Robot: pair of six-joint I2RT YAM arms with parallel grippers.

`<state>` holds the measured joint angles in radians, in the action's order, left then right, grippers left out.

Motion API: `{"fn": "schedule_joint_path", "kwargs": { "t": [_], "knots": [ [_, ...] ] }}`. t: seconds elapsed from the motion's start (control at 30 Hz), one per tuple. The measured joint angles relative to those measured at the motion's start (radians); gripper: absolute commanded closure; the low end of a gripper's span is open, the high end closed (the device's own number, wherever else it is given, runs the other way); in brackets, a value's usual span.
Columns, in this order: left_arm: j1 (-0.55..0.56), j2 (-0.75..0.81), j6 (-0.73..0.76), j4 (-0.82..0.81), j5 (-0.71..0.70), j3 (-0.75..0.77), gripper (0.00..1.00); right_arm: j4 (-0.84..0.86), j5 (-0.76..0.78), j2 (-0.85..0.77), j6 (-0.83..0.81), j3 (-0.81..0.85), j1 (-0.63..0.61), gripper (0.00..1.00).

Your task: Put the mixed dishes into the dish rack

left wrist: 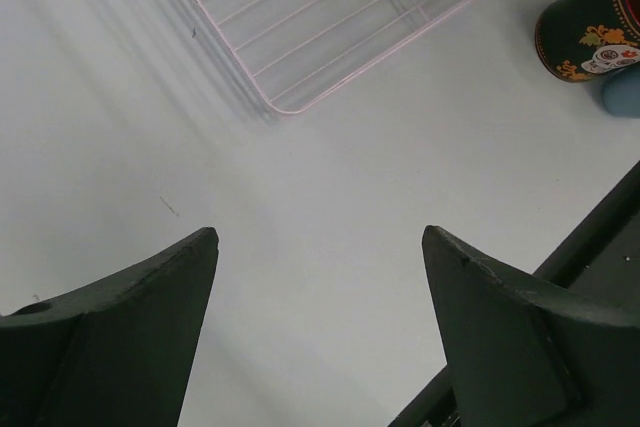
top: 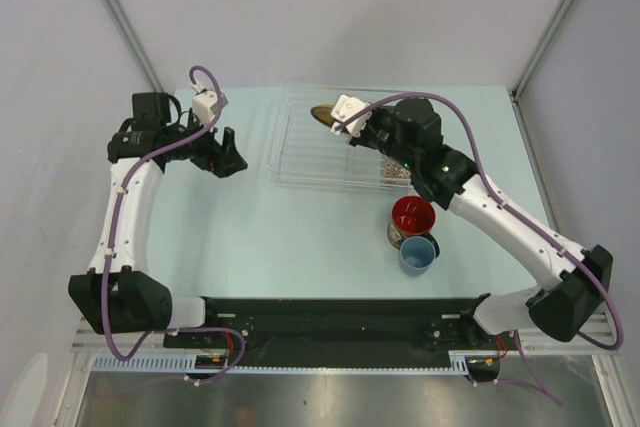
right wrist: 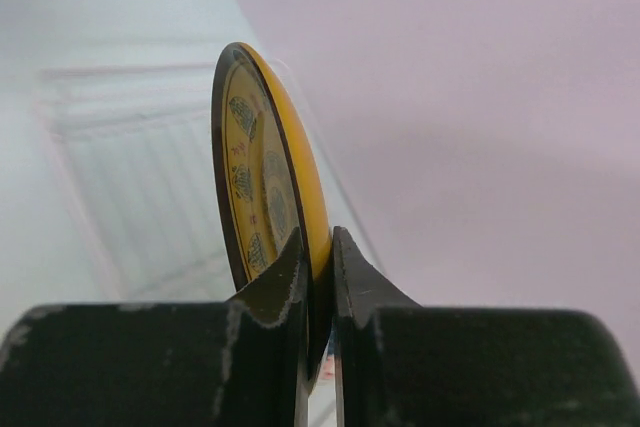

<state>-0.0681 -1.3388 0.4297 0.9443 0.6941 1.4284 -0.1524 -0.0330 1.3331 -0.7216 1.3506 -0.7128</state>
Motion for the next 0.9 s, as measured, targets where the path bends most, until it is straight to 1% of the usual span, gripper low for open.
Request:
{"fn": "schedule_joint_path", "kwargs": {
  "t": [0.13, 0.23, 0.33, 0.53, 0.9],
  "knots": [
    [-0.022, 0.000, -0.034, -0.037, 0.025, -0.037, 0.12, 0.031, 0.089, 0.082, -0.206, -0.001, 0.021, 1.00],
    [-0.039, 0.000, -0.057, -0.068, 0.036, -0.056, 0.12, 0.021, 0.111, 0.137, -0.332, -0.016, 0.044, 1.00],
    [-0.048, 0.000, -0.079, -0.103, 0.043, -0.064, 0.12, -0.006, 0.111, 0.159, -0.412, -0.034, 0.071, 1.00],
    [-0.050, 0.000, -0.116, -0.158, 0.047, -0.065, 0.12, -0.015, 0.077, 0.165, -0.484, -0.035, 0.103, 1.00],
    [-0.050, 0.000, -0.145, -0.206, 0.047, -0.073, 0.12, -0.018, -0.010, 0.256, -0.491, -0.044, 0.131, 1.00]
  ]
}}
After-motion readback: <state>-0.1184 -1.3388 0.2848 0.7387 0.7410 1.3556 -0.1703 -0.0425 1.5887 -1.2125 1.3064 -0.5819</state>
